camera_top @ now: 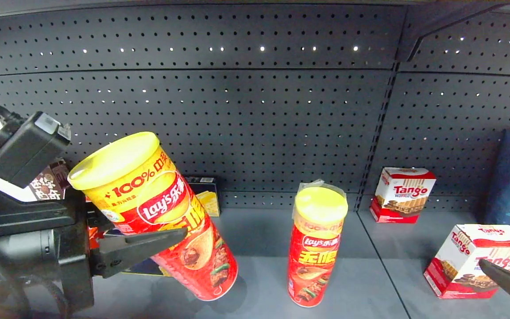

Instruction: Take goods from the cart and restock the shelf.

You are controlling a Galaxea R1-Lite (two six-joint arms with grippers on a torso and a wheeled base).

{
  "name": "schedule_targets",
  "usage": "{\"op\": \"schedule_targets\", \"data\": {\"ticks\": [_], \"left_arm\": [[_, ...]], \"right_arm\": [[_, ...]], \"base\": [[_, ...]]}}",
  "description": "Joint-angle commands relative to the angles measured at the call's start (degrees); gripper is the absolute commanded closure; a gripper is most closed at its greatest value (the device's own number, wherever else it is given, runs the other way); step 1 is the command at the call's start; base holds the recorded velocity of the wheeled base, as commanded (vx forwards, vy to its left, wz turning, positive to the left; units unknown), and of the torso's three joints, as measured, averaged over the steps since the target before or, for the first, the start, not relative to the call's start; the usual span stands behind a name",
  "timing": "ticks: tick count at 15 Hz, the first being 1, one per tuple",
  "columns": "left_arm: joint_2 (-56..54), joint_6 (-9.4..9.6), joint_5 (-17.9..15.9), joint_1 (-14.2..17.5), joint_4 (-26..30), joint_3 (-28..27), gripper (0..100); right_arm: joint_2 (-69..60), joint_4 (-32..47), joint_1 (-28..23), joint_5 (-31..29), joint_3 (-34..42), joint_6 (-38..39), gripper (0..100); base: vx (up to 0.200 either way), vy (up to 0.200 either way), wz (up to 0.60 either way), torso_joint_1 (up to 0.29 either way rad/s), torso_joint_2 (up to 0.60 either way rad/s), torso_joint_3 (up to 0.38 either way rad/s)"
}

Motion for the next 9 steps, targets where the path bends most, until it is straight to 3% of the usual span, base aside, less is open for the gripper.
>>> {"op": "schedule_targets", "data": {"ticks": [1,3,5,9], "left_arm": [[0.1,0.04,0.4,0.2,0.0,-1.4,100],[1.5,-0.05,-0.1,0.5,0.3,-4.3,100],[4.1,-0.05,-3.4,1.5,0.6,-7.5,100],[12.9,0.3,-4.3,2.9,1.1,-14.4,100]], "right_arm": [[-6.4,0.1,-0.9,-3.5,4.7,0.2,0],[-10.3,0.2,-2.8,-7.5,7.3,0.3,0],[-15.0,0.0,-4.7,-8.1,10.9,-0.1,0],[-29.5,2.5,-11.0,-7.6,17.4,-1.6,0]], "base": [[0.0,0.0,0.0,0.0,0.0,0.0],[0.0,0.0,0.0,0.0,0.0,0.0],[0.0,0.0,0.0,0.0,0.0,0.0],[0.0,0.0,0.0,0.0,0.0,0.0]]}}
